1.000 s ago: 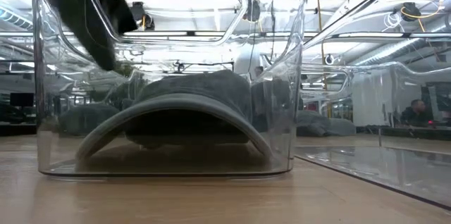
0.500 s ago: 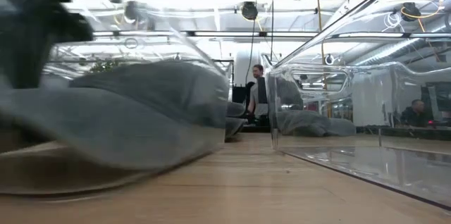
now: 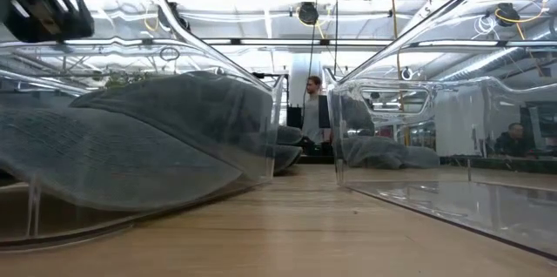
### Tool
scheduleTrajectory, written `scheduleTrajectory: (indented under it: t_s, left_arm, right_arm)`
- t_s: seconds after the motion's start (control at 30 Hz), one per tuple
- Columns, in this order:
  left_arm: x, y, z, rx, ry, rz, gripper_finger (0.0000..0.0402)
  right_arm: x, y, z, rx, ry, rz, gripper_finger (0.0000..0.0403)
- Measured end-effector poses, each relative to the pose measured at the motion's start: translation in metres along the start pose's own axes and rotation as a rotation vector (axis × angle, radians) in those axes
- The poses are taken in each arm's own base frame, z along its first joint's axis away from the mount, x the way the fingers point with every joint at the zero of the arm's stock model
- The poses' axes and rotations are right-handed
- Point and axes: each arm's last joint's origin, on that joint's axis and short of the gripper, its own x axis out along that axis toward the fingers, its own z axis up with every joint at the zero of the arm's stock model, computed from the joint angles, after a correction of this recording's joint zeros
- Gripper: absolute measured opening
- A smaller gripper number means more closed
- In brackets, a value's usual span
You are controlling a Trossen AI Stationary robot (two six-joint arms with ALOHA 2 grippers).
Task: Pick & Place hat
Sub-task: Adjust the left transparent bin
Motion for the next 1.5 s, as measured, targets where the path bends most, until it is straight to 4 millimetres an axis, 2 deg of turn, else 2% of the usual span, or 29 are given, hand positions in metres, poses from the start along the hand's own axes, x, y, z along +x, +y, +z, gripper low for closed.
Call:
scheduleTrajectory:
  t_s: [0.23,0.37,0.47,0.6,0.73,0.93,1.13,1.5]
  left_arm:
    - [-0.002,-0.020,0.010,0.098,-0.123,-0.189,0.0005]
    - [-0.005,-0.015,0.014,0.178,-0.161,-0.142,0.0006]
    - [-0.016,0.002,0.015,0.174,-0.158,0.008,0.0004]
    - [-0.028,0.035,0.017,0.148,-0.101,0.275,0.0003]
    - [-0.034,0.064,0.028,0.139,-0.056,0.418,0.0002]
    - [-0.038,0.099,0.053,0.124,-0.052,0.465,0.0002]
    - [-0.043,0.125,0.064,0.015,-0.037,0.467,0.0002]
    - [-0.034,0.141,0.036,-0.212,0.117,0.558,0.0001]
  right_arm:
    - [0.000,0.000,0.000,-0.002,0.001,0.000,0.0276]
    - [0.000,0.000,0.000,-0.002,0.002,0.000,0.0276]
    - [0.000,0.000,0.000,-0.002,0.001,-0.001,0.0276]
    - [0.000,0.000,0.000,-0.003,0.001,-0.002,0.0276]
    - [0.000,0.000,0.000,-0.010,0.000,-0.004,0.0276]
    - [0.000,0.000,0.000,-0.010,0.004,-0.003,0.0276]
    - [0.000,-0.001,-0.003,-0.008,0.027,-0.008,0.0276]
    - [0.000,0.003,-0.004,-0.002,0.039,0.007,0.0276]
